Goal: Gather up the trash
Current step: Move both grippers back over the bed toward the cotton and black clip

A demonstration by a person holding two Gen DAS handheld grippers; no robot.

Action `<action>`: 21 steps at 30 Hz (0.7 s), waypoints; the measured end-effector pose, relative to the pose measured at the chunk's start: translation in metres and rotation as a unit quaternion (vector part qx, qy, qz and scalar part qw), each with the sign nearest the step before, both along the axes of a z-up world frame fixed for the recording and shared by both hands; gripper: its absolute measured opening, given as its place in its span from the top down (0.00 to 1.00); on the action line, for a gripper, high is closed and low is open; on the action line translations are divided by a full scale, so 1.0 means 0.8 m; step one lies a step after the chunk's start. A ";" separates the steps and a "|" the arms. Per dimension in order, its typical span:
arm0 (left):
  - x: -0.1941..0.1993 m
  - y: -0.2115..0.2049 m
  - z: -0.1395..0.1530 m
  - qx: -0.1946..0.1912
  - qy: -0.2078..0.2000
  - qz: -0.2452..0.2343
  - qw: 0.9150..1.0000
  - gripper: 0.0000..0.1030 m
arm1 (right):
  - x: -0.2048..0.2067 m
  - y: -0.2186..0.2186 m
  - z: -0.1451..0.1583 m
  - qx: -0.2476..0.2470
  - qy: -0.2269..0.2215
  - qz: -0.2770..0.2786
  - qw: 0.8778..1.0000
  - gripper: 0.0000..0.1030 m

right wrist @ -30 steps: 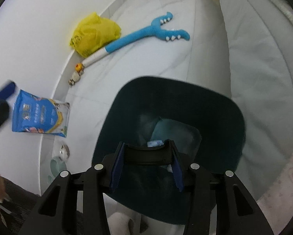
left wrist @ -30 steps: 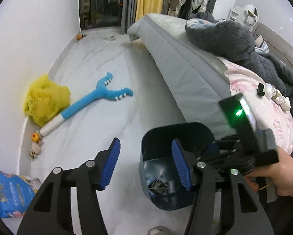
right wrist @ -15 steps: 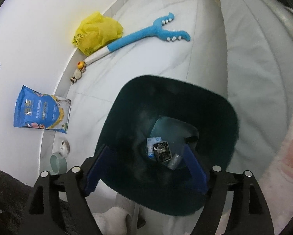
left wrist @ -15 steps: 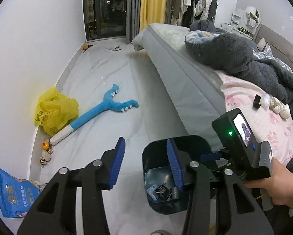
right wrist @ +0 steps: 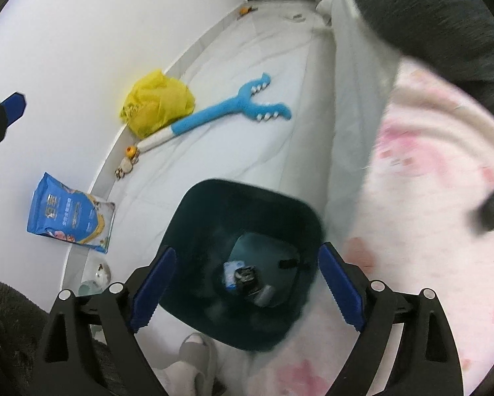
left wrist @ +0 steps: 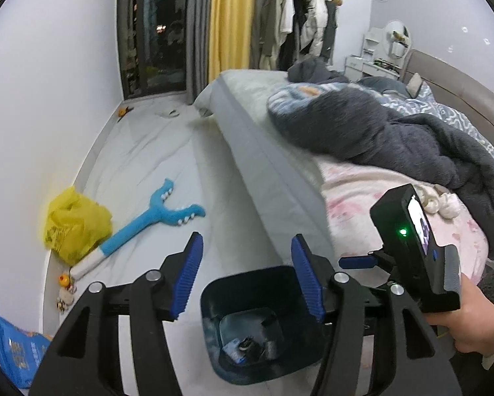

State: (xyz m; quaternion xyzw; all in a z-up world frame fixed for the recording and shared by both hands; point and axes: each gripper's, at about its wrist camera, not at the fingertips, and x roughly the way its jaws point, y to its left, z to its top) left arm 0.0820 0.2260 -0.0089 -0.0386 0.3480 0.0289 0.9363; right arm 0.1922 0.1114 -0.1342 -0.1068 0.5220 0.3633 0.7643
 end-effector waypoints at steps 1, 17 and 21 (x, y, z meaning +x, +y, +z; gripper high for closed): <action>0.002 -0.007 0.005 0.005 -0.005 -0.003 1.000 0.37 | 0.001 -0.009 0.007 0.003 -0.008 -0.002 1.000 0.13; 0.049 -0.104 0.024 0.006 -0.036 -0.076 0.996 0.21 | 0.026 -0.136 0.076 0.044 -0.101 -0.068 0.992 0.12; 0.060 -0.125 0.017 0.010 -0.027 -0.090 0.996 0.21 | 0.035 -0.169 0.083 0.050 -0.110 -0.095 0.988 0.12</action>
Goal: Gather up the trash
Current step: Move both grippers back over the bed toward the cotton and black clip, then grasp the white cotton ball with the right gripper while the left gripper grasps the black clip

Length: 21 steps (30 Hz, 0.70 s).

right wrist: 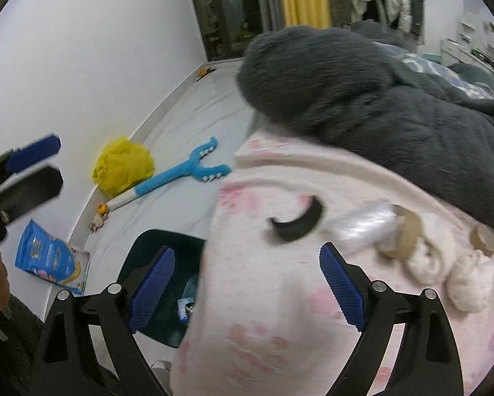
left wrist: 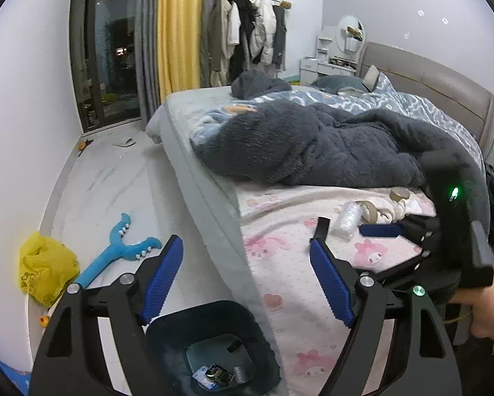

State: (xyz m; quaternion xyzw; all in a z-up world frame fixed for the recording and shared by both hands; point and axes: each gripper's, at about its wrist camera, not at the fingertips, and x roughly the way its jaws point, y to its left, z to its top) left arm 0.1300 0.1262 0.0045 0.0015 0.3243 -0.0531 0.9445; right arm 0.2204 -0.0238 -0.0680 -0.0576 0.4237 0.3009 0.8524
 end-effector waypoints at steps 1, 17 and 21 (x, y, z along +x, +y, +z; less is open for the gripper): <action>0.002 -0.005 -0.002 -0.001 0.002 -0.007 1.000 0.21 | 0.002 -0.008 0.002 0.001 -0.002 -0.007 1.000 0.12; 0.041 -0.075 -0.038 0.000 0.034 -0.068 0.997 0.17 | 0.031 -0.135 0.004 0.000 -0.042 -0.088 0.995 0.10; 0.055 -0.091 -0.047 0.001 0.038 -0.079 0.996 0.17 | 0.034 -0.156 0.001 -0.010 -0.054 -0.102 0.993 0.09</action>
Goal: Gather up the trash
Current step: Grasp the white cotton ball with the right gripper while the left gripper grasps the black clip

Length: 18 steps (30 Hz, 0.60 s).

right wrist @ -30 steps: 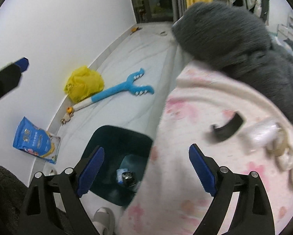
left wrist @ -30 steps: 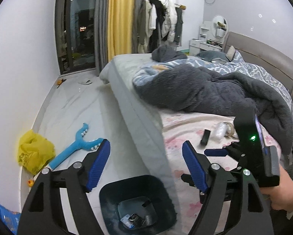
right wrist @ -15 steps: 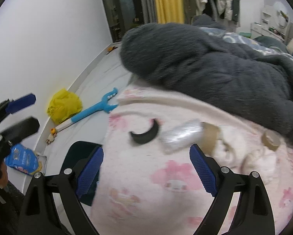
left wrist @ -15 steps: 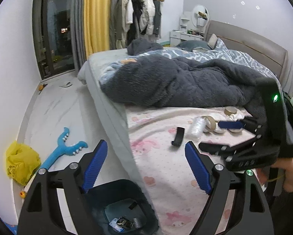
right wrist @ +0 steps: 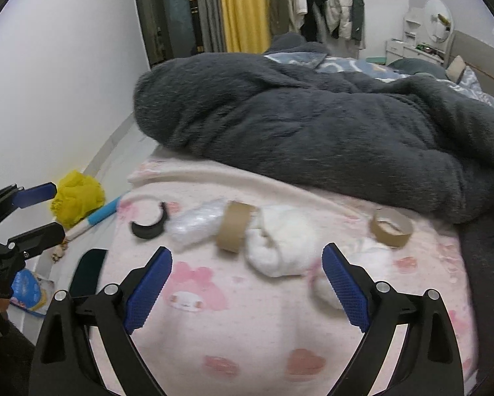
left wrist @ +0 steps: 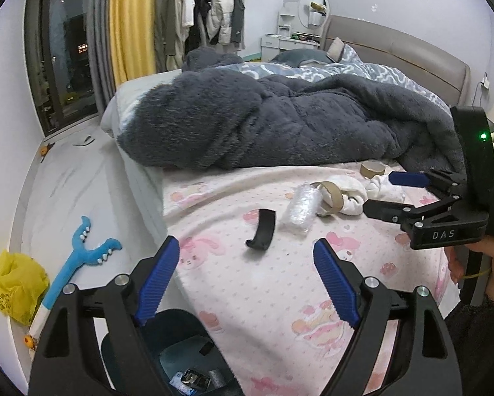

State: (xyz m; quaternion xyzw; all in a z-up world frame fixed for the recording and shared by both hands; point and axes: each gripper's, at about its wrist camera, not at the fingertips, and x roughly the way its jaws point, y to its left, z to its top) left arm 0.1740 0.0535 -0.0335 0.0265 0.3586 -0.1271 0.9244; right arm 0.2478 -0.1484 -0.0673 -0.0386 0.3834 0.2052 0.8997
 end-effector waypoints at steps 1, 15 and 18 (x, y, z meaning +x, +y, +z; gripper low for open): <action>0.004 -0.004 -0.004 0.001 -0.001 -0.003 1.000 0.17 | 0.001 -0.005 -0.001 -0.004 -0.003 -0.003 1.000 0.09; 0.047 -0.024 -0.060 0.007 0.026 -0.004 1.000 0.30 | 0.011 -0.068 -0.014 0.008 -0.008 -0.027 1.000 0.09; 0.055 -0.028 -0.066 0.006 0.025 -0.004 1.000 0.30 | 0.015 -0.074 -0.019 0.013 -0.003 -0.030 0.999 0.09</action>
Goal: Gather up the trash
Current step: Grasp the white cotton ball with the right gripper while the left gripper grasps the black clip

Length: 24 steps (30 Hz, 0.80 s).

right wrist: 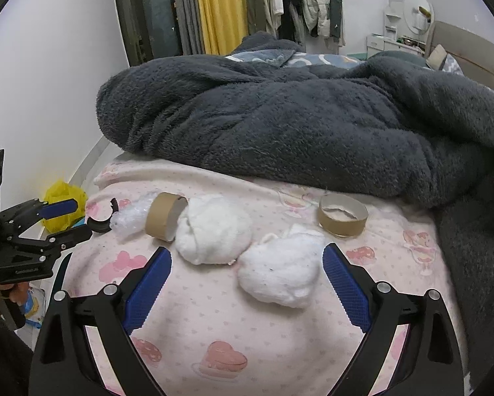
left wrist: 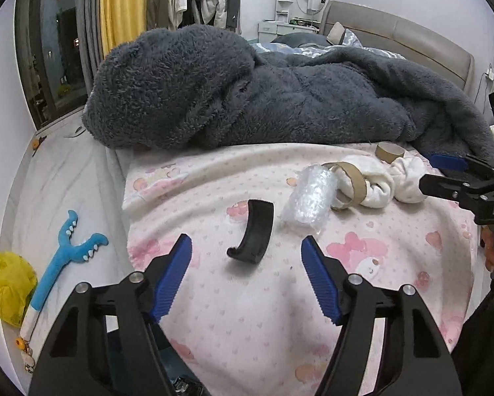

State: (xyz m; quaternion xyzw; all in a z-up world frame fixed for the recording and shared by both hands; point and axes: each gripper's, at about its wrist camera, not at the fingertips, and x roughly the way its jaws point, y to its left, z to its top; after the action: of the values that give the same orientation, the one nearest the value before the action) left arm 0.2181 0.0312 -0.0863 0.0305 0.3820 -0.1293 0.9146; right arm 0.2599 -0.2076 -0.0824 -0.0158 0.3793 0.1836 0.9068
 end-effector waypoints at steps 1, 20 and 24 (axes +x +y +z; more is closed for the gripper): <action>0.003 0.000 -0.002 0.000 0.001 0.000 1.000 0.32 | -0.001 -0.001 0.000 0.001 0.000 0.000 1.000 0.09; 0.036 -0.007 -0.034 -0.017 0.030 -0.004 0.999 0.55 | 0.018 -0.018 -0.023 0.022 0.029 -0.020 0.999 0.09; 0.040 -0.006 -0.036 -0.030 0.032 -0.005 0.999 0.61 | 0.023 -0.018 -0.030 0.014 0.037 -0.025 0.999 0.09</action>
State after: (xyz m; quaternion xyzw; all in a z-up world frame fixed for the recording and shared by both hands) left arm 0.2499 0.0264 -0.1148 0.0010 0.4069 -0.1464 0.9017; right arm 0.2784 -0.2219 -0.1061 0.0135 0.4101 0.1664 0.8966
